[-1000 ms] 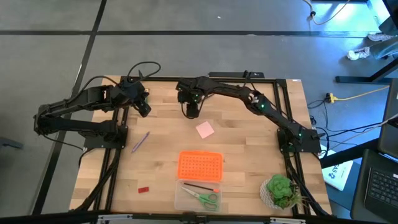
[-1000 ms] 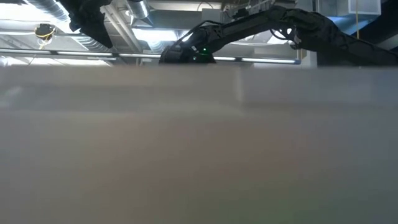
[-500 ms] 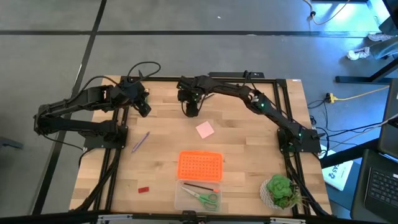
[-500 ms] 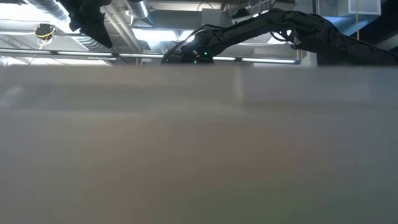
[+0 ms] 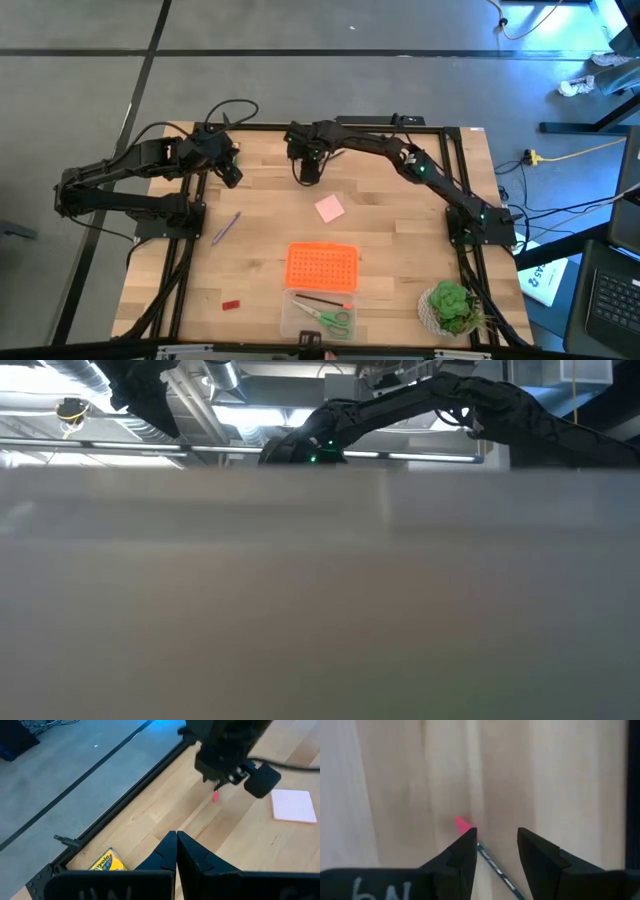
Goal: Pack school essentials
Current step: Put the dark blue pencil into the orange supply box
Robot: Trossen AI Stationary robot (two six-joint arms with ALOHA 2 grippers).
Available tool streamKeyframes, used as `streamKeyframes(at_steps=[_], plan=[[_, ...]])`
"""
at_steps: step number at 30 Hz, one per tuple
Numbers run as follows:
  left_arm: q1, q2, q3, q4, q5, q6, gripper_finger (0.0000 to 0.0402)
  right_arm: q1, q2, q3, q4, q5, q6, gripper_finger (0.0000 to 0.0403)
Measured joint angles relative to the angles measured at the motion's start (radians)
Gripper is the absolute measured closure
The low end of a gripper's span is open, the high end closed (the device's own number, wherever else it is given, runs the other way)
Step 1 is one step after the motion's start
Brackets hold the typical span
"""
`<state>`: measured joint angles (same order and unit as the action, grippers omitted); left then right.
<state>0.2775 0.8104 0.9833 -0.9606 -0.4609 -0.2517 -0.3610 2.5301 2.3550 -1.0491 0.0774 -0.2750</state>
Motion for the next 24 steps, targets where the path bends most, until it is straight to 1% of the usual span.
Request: streamKeyframes(at_steps=[4,11,16,20,24], plan=[[0.000,0.000,0.000,0.001,-0.002,-0.001,0.0401,-0.049,-0.024,-0.003,-0.023,-0.094,0.119,0.0261],[0.000,0.000,0.000,0.004,-0.007,-0.002,0.0401,-0.145,-0.026,0.001,-0.130,-0.129,0.291,0.0261],[0.000,0.000,0.000,0.006,-0.007,-0.005,0.0401,-0.182,-0.026,0.000,-0.166,-0.135,0.323,0.0261],[0.000,0.000,0.000,0.013,-0.007,-0.007,0.0401,-0.195,-0.019,-0.005,-0.156,-0.192,0.379,0.0261],[0.000,0.000,0.000,0.012,-0.006,-0.008,0.0401,-0.198,-0.018,-0.030,-0.153,-0.186,0.380,0.0261]])
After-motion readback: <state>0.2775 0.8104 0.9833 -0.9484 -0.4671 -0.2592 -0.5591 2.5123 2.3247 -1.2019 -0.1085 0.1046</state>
